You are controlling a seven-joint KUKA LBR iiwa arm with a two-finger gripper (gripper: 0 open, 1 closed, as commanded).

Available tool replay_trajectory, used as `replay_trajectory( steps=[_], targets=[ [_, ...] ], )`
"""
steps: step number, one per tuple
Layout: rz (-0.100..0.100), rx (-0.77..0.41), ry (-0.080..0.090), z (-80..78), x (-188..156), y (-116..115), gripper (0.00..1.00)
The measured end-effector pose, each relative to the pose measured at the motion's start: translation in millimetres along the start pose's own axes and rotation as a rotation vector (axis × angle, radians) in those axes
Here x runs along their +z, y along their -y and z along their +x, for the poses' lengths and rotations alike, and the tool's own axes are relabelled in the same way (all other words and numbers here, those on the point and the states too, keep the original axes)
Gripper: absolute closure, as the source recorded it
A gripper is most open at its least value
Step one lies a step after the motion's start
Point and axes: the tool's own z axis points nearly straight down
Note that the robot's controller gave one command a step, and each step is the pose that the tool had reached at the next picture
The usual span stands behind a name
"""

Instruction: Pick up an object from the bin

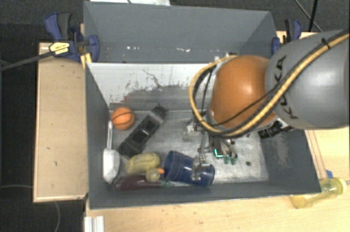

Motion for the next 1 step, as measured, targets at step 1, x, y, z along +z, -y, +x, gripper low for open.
replay_trajectory(
  steps=[1],
  targets=[
    [-0.001, 0.004, 0.007, -1.9, -3.3, 0.4, 0.00]
  ],
)
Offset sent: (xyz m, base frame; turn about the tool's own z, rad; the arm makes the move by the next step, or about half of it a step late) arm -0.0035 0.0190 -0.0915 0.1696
